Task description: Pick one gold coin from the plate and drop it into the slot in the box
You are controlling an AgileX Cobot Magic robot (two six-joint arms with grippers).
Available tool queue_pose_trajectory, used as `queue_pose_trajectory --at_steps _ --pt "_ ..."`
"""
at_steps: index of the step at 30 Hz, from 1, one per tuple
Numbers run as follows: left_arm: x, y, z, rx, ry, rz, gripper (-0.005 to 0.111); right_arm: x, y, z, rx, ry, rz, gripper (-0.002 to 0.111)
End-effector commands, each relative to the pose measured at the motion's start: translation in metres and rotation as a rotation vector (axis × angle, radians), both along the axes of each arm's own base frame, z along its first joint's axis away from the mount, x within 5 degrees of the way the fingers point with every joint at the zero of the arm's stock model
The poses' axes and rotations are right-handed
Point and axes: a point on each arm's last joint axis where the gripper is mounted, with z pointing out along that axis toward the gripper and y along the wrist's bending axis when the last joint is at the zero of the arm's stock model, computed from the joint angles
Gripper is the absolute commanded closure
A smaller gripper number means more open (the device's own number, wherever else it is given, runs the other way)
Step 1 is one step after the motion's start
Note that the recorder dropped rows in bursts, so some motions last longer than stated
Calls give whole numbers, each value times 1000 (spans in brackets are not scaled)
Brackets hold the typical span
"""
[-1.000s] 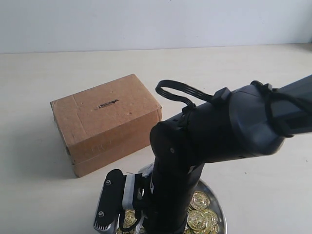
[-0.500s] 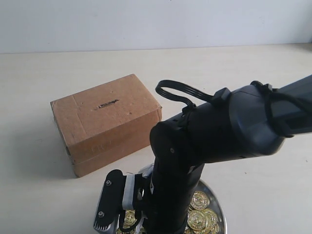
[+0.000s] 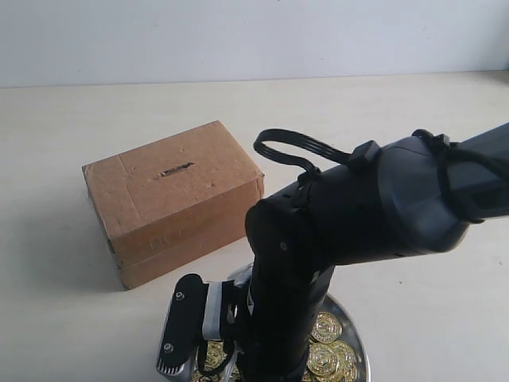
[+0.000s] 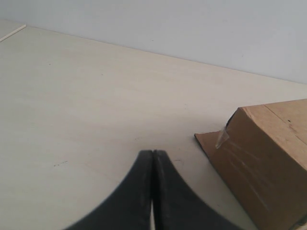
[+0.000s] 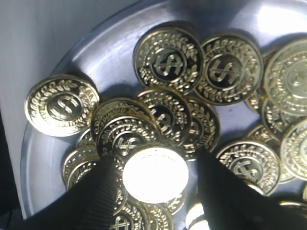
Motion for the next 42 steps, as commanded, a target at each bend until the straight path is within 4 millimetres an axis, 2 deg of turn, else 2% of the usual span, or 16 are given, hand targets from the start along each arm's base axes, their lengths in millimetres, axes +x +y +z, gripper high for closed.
queue_pose_trajectory --at_steps 1,8,16,22,34,42 --pt "0 0 0 -6 -11 -5 107 0 -1 -1 -10 -3 -6 58" --pt "0 0 0 -6 -11 -5 107 0 -1 -5 -21 6 -6 60" --pt "0 0 0 -6 -11 -5 107 0 -1 -5 -21 7 -9 82" --pt "0 0 0 -6 -11 -5 107 0 -1 -5 -21 7 -9 82" --pt "0 0 0 -6 -11 -5 107 -2 -2 28 52 -50 -3 82" --pt "0 0 0 -6 -11 -5 107 -12 -8 49 65 -13 30 82"
